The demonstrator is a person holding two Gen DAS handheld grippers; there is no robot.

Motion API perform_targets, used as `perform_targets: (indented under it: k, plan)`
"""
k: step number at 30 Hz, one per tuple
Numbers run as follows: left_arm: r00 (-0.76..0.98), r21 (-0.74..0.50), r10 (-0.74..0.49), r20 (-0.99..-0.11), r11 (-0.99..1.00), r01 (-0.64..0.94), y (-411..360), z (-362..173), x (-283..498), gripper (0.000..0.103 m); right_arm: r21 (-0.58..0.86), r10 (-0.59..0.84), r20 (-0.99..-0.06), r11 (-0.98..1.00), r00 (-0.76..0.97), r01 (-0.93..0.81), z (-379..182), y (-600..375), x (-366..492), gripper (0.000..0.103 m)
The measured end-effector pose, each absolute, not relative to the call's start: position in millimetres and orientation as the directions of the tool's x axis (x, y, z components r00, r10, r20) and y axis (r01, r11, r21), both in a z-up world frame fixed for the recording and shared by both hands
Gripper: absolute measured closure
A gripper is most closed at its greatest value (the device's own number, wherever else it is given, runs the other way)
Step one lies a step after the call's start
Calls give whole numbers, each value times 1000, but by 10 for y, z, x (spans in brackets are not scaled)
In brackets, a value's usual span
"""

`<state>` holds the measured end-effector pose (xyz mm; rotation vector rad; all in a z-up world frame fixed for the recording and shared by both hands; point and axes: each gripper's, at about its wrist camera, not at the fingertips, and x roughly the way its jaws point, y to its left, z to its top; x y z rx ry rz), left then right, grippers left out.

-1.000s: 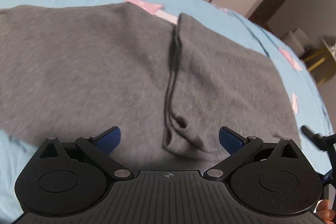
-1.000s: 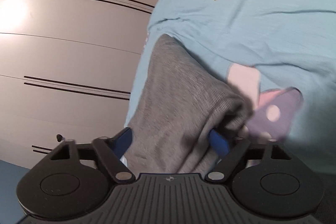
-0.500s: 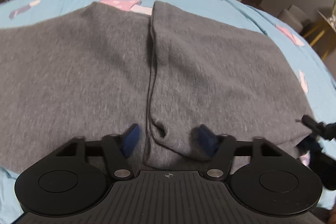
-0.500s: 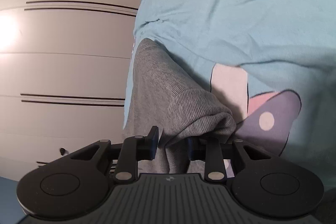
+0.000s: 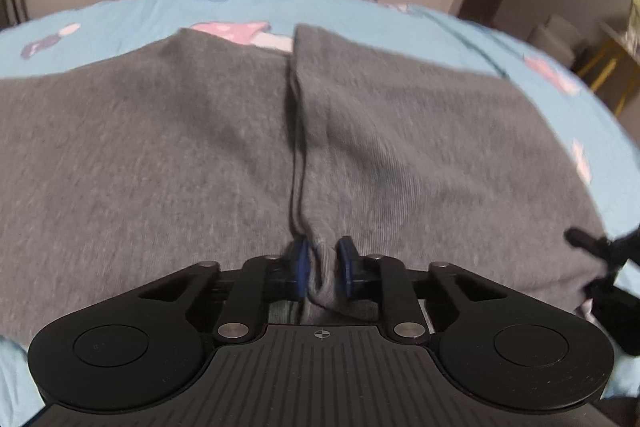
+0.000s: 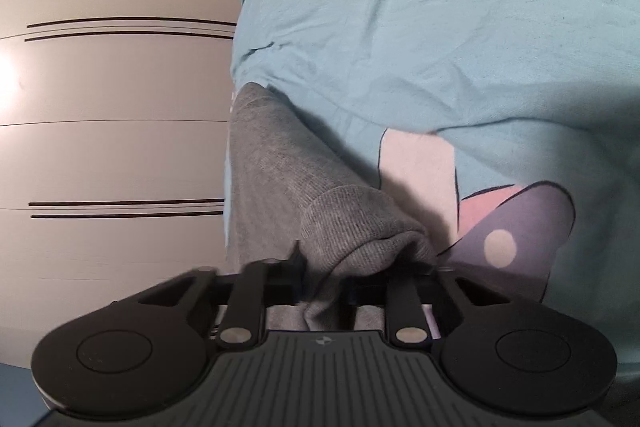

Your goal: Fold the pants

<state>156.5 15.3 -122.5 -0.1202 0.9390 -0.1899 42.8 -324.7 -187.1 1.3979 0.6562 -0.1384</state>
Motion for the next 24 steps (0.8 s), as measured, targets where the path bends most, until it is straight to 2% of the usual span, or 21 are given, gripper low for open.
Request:
perform_targets:
  k: [2,4,6,7,9,11,13,14,15,18,24]
  plan:
    - [634,-174,-200,-747,979,103,200,-1103,1455,85,868,273,-483,273,832,414,-1729,-3189,423,93]
    - [716,-109,-157,-680,988,113,209,-974,1265,85,880,287,-431,345,856,327,-1564,-3119,400,93]
    - [739,-73,-144,-658,989,128,194,-972,1126,84,892,318,-402,347,859,289,-1531,-3108,369,93]
    - [714,-48,-134,-688,989,140,153,-1052,1112,84,876,308,-442,350,842,332,-1560,-3121,360,93]
    - [632,16,-71,-772,991,130,78,-1297,1182,82,778,270,-618,348,738,524,-1707,-3172,394,92]
    - [650,41,-53,-758,991,128,54,-1288,1199,78,784,302,-619,286,725,551,-1819,-3227,424,93]
    - [679,45,-44,-733,993,113,76,-1152,1205,68,785,300,-617,302,728,541,-1795,-3228,426,92]
    - [693,36,-49,-719,994,107,103,-1082,1235,53,789,300,-611,308,733,531,-1781,-3228,423,90]
    - [707,13,-64,-704,995,103,136,-1014,1277,44,792,302,-606,307,735,527,-1805,-3223,436,90]
    - [726,-36,-93,-681,995,94,219,-886,1472,43,795,309,-605,294,734,531,-1839,-3212,462,90]
    - [670,-32,-107,-735,992,122,92,-1027,2075,44,779,295,-619,350,728,521,-1834,-3179,552,89]
